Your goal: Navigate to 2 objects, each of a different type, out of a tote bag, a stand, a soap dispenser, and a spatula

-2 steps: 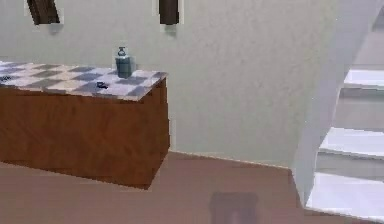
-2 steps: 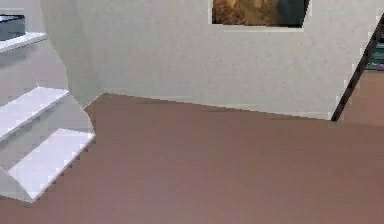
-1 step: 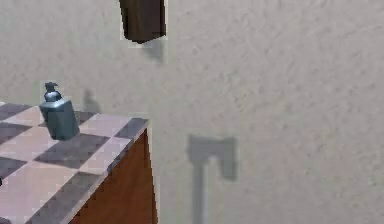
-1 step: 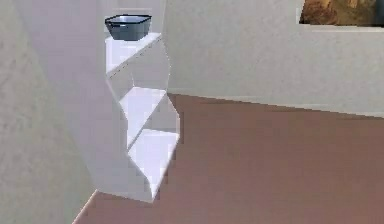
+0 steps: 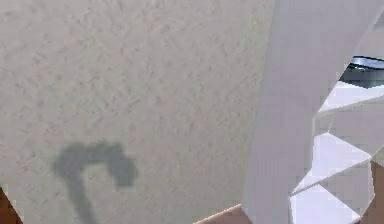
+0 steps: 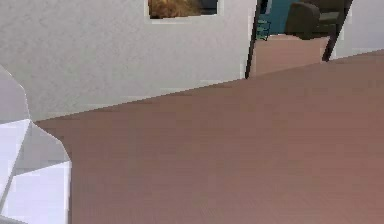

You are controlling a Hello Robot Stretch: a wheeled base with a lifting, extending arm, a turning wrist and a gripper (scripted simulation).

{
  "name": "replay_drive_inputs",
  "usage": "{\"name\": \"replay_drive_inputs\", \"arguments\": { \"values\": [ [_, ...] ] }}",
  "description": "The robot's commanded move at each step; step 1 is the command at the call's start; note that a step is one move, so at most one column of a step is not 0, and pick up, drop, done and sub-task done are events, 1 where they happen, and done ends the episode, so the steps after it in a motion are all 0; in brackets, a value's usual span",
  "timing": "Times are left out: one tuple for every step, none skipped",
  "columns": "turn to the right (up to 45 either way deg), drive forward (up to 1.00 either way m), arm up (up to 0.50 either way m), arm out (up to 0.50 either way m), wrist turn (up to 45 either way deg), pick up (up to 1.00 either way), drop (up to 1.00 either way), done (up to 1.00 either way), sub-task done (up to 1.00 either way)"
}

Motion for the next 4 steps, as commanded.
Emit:
{"name": "replay_drive_inputs", "arguments": {
  "values": [
    [0.0, 0.05, 0.0, 0.0, 0.0, 0.0, 0.0, 0.0, 0.0],
    [-45.0, 0.0, 0.0, 0.0, 0.0, 0.0, 0.0, 0.0, 0.0],
    [-27.0, 0.0, 0.0, 0.0, 0.0, 0.0, 0.0, 0.0, 0.0],
    [0.0, 0.0, 0.0, 0.0, 0.0, 0.0, 0.0, 1.0, 0.0]
  ]
}}
